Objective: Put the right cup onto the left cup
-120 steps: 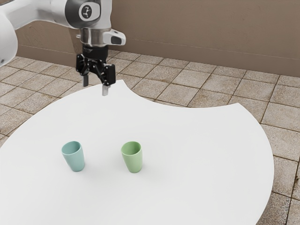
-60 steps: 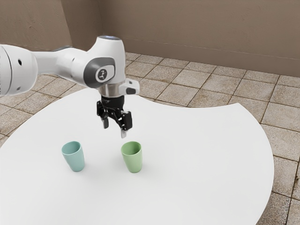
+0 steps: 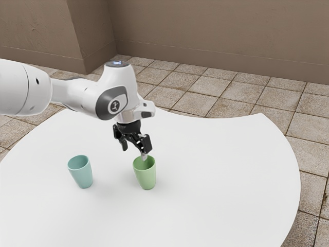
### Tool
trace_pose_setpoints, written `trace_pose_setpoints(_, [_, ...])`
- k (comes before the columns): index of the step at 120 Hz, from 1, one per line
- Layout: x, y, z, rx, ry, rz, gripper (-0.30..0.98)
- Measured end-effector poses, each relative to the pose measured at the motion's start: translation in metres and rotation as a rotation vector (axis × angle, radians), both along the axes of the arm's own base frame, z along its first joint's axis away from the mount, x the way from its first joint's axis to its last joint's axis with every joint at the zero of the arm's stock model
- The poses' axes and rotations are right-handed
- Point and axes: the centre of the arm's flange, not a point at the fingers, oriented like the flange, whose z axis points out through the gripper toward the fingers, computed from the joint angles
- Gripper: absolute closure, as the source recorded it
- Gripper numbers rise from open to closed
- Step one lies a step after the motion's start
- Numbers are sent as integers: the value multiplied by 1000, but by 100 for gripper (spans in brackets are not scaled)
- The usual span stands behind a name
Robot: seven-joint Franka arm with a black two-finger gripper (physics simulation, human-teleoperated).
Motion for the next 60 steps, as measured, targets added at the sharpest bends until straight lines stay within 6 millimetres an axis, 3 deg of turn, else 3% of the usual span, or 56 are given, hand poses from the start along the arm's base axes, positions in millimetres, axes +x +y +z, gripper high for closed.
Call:
trace_pose_setpoints(18, [3, 10, -5, 3, -8, 8, 0])
trace_pose_setpoints(60, [5, 8, -36, 6, 28, -4, 0])
